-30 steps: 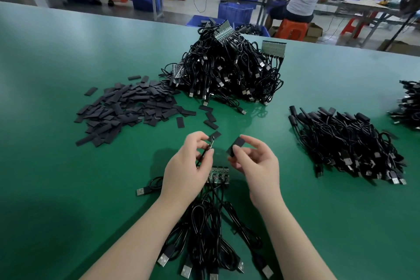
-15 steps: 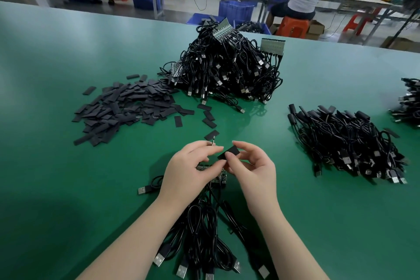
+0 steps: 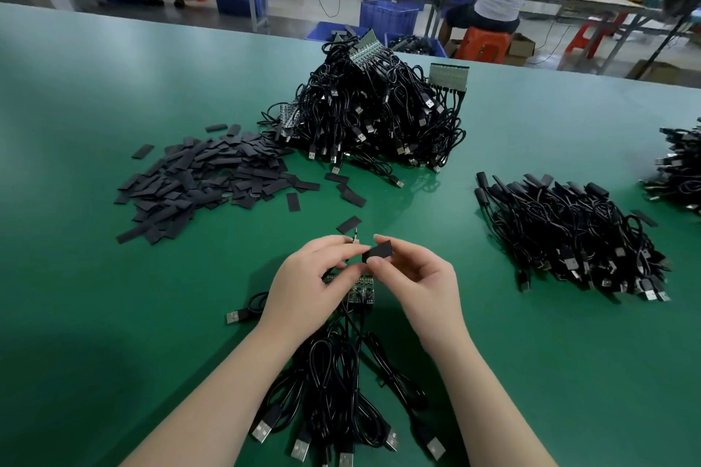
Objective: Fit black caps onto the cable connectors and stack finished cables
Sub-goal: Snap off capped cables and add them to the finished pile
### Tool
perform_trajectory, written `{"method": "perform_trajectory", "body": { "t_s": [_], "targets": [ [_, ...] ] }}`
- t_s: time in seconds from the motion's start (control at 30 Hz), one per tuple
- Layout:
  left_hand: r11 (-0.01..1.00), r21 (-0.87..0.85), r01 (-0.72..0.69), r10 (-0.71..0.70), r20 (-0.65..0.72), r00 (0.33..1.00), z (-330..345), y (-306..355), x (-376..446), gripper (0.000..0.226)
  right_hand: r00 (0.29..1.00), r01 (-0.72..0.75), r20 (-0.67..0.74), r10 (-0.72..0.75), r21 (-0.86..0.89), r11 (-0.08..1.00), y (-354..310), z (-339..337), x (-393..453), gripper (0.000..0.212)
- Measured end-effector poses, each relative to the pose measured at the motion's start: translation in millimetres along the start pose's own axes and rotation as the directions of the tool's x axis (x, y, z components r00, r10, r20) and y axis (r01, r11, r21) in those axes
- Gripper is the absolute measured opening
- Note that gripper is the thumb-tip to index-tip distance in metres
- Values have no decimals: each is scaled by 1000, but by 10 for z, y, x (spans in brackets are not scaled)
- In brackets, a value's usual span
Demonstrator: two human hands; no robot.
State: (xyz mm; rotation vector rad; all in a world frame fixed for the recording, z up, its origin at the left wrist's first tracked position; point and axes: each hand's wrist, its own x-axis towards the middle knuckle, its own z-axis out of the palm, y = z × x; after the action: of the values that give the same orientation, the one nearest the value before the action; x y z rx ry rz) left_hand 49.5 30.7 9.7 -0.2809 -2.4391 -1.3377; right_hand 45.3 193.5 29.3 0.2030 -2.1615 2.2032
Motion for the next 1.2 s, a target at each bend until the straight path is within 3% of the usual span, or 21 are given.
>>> {"method": "perform_trajectory", "body": {
  "t_s": [0.47,0.63,0.77,0.93,1.2],
  "targets": [
    [999,10,-41,40,5,999,30,-9,7,26,999,4,-47,-2,39,999,-2,-18,13,21],
    [998,0,-57,57,47,997,13,-23,4,25,988,-43,-149,49,43,998,37,-88,62,14],
    [999,-29,17,-17,28,999,22,-10,5,23,984,-31,-173,37,34,999,45,-102,64,16],
    [995,-31,100,-97,77,992,-3,19,-5,38,987,-30,-155,32,18,999,49,-60,47,14],
    [998,42,43,-44,18,999,11,9,2,24,983,35,-183,-32,16,999,10,-73,36,15]
  ]
}}
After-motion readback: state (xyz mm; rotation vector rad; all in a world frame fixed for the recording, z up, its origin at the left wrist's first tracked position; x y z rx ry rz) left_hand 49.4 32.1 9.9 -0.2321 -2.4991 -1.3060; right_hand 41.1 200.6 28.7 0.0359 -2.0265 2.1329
